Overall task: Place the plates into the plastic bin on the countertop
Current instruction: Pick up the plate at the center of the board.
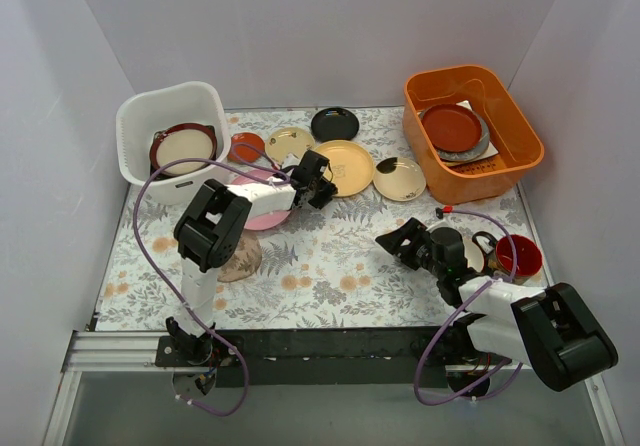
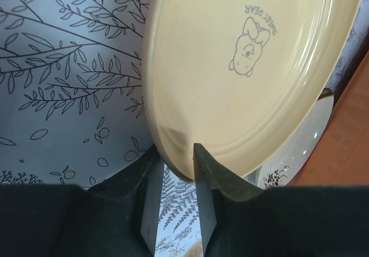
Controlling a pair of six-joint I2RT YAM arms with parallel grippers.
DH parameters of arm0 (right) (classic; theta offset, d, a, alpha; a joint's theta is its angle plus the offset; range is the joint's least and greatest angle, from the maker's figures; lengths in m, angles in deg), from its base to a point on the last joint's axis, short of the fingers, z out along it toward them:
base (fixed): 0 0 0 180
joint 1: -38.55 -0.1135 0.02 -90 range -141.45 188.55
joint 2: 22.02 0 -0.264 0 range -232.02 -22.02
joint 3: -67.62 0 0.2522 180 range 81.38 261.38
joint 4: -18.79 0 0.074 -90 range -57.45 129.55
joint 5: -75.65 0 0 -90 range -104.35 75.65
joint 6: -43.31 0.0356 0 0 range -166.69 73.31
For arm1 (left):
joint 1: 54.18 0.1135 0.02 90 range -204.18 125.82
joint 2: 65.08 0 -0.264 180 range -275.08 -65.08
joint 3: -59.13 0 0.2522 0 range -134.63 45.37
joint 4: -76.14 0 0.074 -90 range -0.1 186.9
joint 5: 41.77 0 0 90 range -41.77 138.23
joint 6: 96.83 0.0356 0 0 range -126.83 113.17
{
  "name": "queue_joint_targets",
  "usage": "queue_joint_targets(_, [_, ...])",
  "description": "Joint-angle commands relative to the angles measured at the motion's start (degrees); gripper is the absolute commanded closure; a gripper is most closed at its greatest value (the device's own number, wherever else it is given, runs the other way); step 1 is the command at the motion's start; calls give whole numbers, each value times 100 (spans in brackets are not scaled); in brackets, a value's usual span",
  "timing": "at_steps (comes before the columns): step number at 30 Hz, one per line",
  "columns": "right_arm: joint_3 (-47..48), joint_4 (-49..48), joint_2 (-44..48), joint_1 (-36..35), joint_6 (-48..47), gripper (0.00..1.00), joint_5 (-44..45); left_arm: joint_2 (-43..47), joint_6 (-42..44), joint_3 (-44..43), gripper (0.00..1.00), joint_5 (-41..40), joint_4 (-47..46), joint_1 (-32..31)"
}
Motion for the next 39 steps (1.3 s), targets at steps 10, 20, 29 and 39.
queue_joint_targets(10, [-182, 72, 89, 0, -102, 22, 124, 140, -565, 290, 100, -8, 344, -53])
queue_joint_targets(20, [-270, 107, 168, 0, -67, 22, 80, 843, -460, 738, 100, -183, 300, -237])
queue_joint_targets(29, [-376, 344, 546, 0, -154, 21, 19, 1976, -47, 809, 100, -421, 309, -343])
queue_joint_targets(39, [-305, 362, 529, 0, -436, 13, -587, 2865, 796, -25, 100, -658, 863, -335])
